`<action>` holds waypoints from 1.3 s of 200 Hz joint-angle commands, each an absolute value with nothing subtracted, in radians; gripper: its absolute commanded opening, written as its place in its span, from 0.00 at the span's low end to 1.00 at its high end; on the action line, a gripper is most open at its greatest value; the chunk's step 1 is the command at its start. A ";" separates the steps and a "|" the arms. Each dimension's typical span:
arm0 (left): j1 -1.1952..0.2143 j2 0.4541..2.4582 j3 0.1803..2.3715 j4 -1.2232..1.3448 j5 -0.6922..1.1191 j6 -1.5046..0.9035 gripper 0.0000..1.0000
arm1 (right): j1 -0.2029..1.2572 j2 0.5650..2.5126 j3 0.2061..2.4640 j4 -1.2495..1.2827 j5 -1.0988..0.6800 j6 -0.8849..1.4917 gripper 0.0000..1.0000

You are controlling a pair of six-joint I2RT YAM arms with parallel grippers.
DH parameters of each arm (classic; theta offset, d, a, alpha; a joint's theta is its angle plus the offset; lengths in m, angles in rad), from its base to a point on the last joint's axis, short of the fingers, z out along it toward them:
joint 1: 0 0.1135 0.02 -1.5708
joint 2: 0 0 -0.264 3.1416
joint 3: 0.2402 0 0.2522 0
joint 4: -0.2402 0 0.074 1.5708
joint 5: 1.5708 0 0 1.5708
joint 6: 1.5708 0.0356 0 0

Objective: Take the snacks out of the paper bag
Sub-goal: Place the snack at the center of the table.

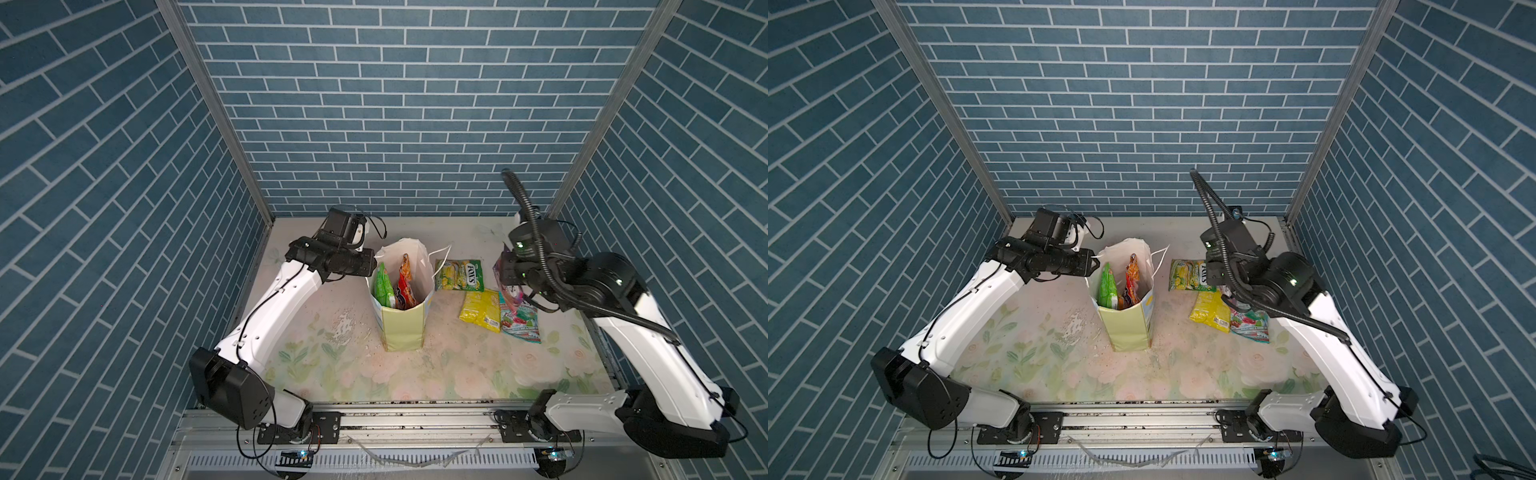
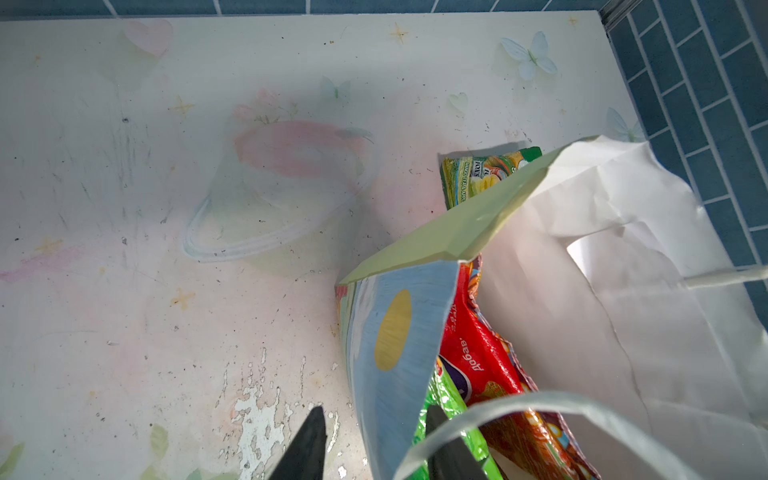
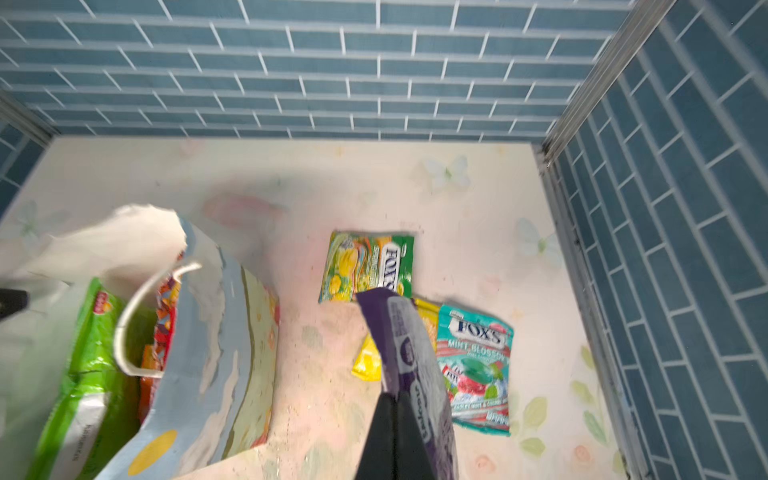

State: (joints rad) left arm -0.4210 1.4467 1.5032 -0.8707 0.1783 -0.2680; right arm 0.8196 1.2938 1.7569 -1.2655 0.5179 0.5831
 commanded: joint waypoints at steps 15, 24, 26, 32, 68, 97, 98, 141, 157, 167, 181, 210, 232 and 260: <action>-0.413 1.441 1.487 -0.867 0.162 -0.251 0.41 | 0.796 1.322 1.576 -1.184 0.277 0.720 0.00; -0.413 1.441 1.482 -0.864 0.165 -0.252 0.41 | 0.786 1.324 1.541 -1.153 0.247 0.730 0.00; -0.413 1.441 1.481 -0.864 0.165 -0.252 0.41 | 0.784 1.324 1.533 -1.146 0.244 0.733 0.00; -0.414 1.441 1.478 -0.864 0.165 -0.252 0.41 | 0.779 1.324 1.513 -1.128 0.229 0.740 0.00; -0.413 1.441 1.478 -0.852 0.163 -0.249 0.41 | 0.751 1.345 1.409 -0.963 0.122 0.786 0.00; -0.413 1.448 1.478 -0.847 0.170 -0.245 0.41 | 0.733 1.393 1.357 -0.842 0.062 0.825 0.00; -0.413 1.448 1.479 -0.847 0.171 -0.245 0.41 | 0.733 1.395 1.356 -0.839 0.061 0.825 0.00; -0.414 1.451 1.471 -0.847 0.179 -0.243 0.41 | 0.721 1.481 1.341 -0.709 -0.001 0.855 0.00; -0.413 1.450 1.466 -0.847 0.177 -0.242 0.41 | 0.718 1.497 1.324 -0.671 -0.006 0.866 0.00; -0.413 1.449 1.462 -0.847 0.175 -0.240 0.41 | 0.710 1.503 1.305 -0.652 -0.011 0.875 0.00; -0.413 1.449 1.458 -0.848 0.173 -0.242 0.41 | 0.694 1.500 1.262 -0.640 -0.013 0.894 0.00; -0.413 1.453 1.458 -0.847 0.181 -0.244 0.41 | 0.656 1.446 1.111 -0.610 -0.009 0.937 0.00; -0.413 1.452 1.460 -0.850 0.181 -0.241 0.41 | 0.644 1.398 1.018 -0.609 -0.004 0.963 0.00; -0.413 1.464 1.462 -0.854 0.188 -0.239 0.41 | 0.635 1.360 0.955 -0.617 0.009 0.980 0.00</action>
State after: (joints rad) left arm -0.4210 1.4475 1.4727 -0.8520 0.1810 -0.2527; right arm 0.6365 1.4097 0.9829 -0.6147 0.0040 0.9131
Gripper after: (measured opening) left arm 0.411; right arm 0.041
